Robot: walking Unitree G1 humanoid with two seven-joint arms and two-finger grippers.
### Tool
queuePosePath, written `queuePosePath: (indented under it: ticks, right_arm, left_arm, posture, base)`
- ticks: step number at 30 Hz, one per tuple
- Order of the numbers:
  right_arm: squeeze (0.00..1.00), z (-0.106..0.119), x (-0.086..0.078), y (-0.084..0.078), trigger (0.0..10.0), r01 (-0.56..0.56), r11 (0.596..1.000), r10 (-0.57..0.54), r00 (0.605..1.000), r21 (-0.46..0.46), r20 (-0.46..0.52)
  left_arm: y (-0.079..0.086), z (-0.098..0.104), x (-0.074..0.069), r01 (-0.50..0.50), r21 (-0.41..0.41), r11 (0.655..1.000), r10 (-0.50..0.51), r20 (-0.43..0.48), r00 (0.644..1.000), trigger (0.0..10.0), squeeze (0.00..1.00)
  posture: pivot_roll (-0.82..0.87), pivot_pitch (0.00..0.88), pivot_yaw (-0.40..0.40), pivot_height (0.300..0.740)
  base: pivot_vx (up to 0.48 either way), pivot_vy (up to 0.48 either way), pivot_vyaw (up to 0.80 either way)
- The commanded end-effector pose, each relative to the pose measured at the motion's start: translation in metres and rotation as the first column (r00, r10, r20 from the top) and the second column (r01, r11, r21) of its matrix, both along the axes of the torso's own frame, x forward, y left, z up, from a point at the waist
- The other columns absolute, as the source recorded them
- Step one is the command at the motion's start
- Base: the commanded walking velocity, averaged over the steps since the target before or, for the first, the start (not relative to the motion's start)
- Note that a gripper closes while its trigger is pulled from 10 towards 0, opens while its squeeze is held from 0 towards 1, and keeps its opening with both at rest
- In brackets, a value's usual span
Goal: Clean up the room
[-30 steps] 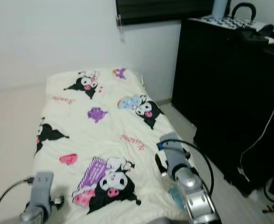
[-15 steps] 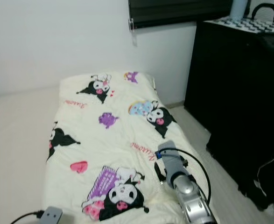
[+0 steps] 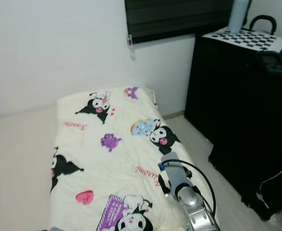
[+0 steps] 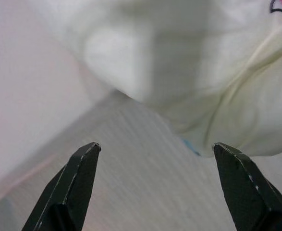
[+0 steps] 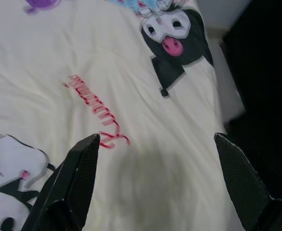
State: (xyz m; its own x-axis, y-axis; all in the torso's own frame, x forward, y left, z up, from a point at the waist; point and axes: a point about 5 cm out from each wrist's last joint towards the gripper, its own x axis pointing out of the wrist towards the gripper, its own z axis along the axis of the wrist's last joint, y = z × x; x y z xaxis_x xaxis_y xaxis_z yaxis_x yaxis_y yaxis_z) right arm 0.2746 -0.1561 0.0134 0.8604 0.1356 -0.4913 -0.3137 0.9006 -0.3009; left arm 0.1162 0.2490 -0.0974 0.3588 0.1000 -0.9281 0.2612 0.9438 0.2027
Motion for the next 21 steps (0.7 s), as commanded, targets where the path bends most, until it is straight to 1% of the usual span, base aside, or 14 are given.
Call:
queuePosePath:
  ticks: [1, 2, 5, 9, 10, 11, 12, 15, 17, 21]
  right_arm:
    - [0.0, -0.018, -0.011, -0.004, 10.0, 0.015, 1.0, -0.016, 0.998, -0.019, -0.064]
    - [0.0, -0.018, -0.011, -0.004, 10.0, 0.015, 1.0, -0.016, 0.998, -0.019, -0.064]
    - [0.0, -0.027, -0.017, -0.008, 10.0, 0.04, 0.999, -0.042, 0.994, -0.019, -0.101]
    - [0.0, -0.035, -0.023, -0.011, 10.0, 0.058, 0.998, -0.059, 0.989, -0.013, -0.132]
    - [0.0, -0.04, -0.027, -0.013, 10.0, 0.07, 0.997, -0.073, 0.985, -0.022, -0.156]
    - [0.0, -0.04, -0.027, -0.013, 10.0, 0.07, 0.997, -0.073, 0.985, -0.022, -0.156]
    - [0.0, -0.055, -0.041, -0.021, 10.0, 0.104, 0.994, -0.11, 0.969, -0.038, -0.22]
    - [0.0, -0.06, -0.045, -0.024, 10.0, 0.111, 0.993, -0.119, 0.963, -0.048, -0.24]
    - [0.0, -0.068, -0.053, -0.029, 10.0, 0.133, 0.989, -0.146, 0.949, -0.065, -0.278]
    - [0.0, -0.075, -0.06, -0.033, 10.0, 0.157, 0.985, -0.171, 0.936, -0.071, -0.307]
  left_arm:
    - [0.014, 0.001, -0.012, 0.012, 0.033, 0.999, -0.01, -0.046, 0.999, 10.0, 0.0]
    - [0.014, 0.001, -0.012, 0.012, 0.033, 0.999, -0.01, -0.046, 0.999, 10.0, 0.0]
    - [0.016, 0.001, -0.014, 0.014, 0.035, 0.999, -0.012, -0.054, 0.998, 10.0, 0.0]
    - [0.013, -0.001, -0.017, 0.01, 0.036, 0.999, -0.008, -0.066, 0.998, 10.0, 0.0]
    - [0.011, -0.002, -0.018, 0.009, 0.043, 0.999, -0.006, -0.074, 0.997, 10.0, 0.0]
    - [0.011, -0.002, -0.018, 0.009, 0.043, 0.999, -0.006, -0.074, 0.997, 10.0, 0.0]
    - [0.003, -0.004, -0.016, 0.011, 0.042, 0.999, -0.007, -0.079, 0.997, 10.0, 0.0]
    - [0.0, -0.005, -0.014, 0.014, 0.04, 0.999, -0.01, -0.079, 0.997, 10.0, 0.0]
    - [-0.009, -0.005, -0.006, 0.021, 0.032, 0.999, -0.019, -0.07, 0.997, 10.0, 0.0]
    - [-0.018, -0.005, 0.002, 0.029, 0.024, 0.999, -0.028, -0.059, 0.998, 10.0, 0.0]
  posture:
    - [-0.15, 0.032, 0.036, 0.74]
    - [-0.15, 0.032, 0.036, 0.74]
    - [-0.14, 0.034, 0.04, 0.74]
    - [-0.14, 0.035, 0.039, 0.74]
    - [-0.14, 0.035, 0.038, 0.74]
    - [-0.14, 0.035, 0.038, 0.74]
    - [-0.14, 0.035, 0.037, 0.74]
    - [-0.14, 0.036, 0.036, 0.74]
    - [-0.14, 0.034, 0.036, 0.74]
    - [-0.13, 0.034, 0.037, 0.74]
  base:
    - [0.0, 0.0, 0.0]
    - [0.0, 0.0, 0.0]
    - [0.0, 0.0, 0.0]
    - [0.0, 0.0, 0.0]
    - [-0.435, 0.0, 0.0]
    - [-0.435, 0.0, 0.0]
    - [-0.48, 0.0, 0.0]
    - [-0.48, 0.0, 0.0]
    - [-0.48, 0.0, 0.8]
    - [-0.48, 0.0, 0.79]
